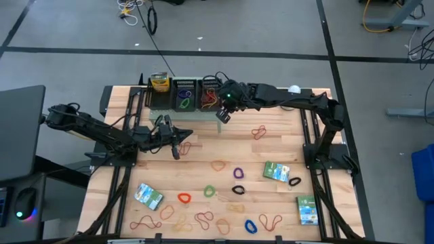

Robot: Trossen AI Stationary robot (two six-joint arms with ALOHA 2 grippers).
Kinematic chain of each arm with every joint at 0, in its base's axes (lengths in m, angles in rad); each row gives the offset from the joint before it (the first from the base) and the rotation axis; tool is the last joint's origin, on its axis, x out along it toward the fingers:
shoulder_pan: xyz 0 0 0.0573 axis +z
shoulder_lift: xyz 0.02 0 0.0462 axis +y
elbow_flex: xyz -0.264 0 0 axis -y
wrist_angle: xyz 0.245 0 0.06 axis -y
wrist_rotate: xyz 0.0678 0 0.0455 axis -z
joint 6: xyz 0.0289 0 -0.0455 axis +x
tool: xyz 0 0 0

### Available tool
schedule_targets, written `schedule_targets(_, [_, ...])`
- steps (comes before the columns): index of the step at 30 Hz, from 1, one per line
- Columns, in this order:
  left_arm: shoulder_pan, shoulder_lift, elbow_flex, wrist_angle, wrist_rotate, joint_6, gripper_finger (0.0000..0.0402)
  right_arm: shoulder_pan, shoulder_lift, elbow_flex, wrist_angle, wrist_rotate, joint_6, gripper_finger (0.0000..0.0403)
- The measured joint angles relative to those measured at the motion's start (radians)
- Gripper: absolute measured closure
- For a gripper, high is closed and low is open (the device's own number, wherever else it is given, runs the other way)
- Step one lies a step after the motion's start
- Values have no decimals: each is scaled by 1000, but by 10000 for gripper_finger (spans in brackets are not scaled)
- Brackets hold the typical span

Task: Pick & Place Office Desk Supplies
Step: Put the black spring keychain into the middle black bin on the shelf

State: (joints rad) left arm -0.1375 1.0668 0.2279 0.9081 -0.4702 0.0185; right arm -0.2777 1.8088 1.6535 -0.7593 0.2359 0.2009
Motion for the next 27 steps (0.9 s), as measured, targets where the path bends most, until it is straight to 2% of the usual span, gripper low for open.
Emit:
schedule_targets(9, [0,0,0,0,0,0,392,14,-11,0,1,-6,-23,395])
schedule_targets(15, [0,0,0,-1,0,0,392,49,-79,-22,-135,65,-103,395])
schedule_targets(19, [0,0,0,-9,0,0,392,85,-188,-222,-53,80,-107,396])
schedule_targets(27, [0,0,0,-17,0,0,392,235,-469,-796,443,78,18,396])
